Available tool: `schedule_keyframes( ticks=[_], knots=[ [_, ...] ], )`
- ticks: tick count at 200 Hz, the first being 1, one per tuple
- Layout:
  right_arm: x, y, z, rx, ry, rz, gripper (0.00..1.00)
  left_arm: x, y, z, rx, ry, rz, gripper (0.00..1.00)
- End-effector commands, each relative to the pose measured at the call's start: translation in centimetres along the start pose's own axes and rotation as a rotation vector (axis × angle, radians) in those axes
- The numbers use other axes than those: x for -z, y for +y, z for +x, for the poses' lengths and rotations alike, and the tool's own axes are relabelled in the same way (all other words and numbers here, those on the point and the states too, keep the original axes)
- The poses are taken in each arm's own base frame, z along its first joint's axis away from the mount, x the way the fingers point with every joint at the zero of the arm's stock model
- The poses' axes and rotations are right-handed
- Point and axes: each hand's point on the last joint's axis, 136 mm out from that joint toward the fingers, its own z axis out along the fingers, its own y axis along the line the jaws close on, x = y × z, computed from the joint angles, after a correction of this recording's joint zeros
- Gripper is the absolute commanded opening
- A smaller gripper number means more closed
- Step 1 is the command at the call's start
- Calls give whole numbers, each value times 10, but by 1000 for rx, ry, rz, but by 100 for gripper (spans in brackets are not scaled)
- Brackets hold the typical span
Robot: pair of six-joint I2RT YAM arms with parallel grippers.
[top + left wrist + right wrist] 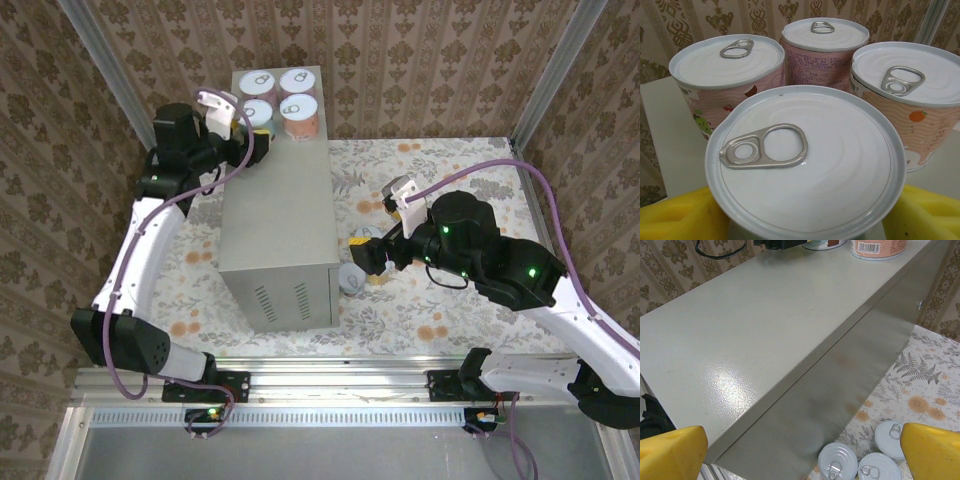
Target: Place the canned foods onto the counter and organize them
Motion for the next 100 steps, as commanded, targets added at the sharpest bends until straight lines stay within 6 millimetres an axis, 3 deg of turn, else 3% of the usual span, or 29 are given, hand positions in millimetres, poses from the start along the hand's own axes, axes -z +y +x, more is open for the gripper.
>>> schedule_keyframes(
  ticks=[1, 100],
  knots=[
    [5, -1, -5, -26, -28, -2, 100, -3, 3, -5, -1, -13, 22, 74],
    [4, -2, -3, -30, -30, 2, 100, -11, 2, -3, 12, -5, 53, 74]
  ],
)
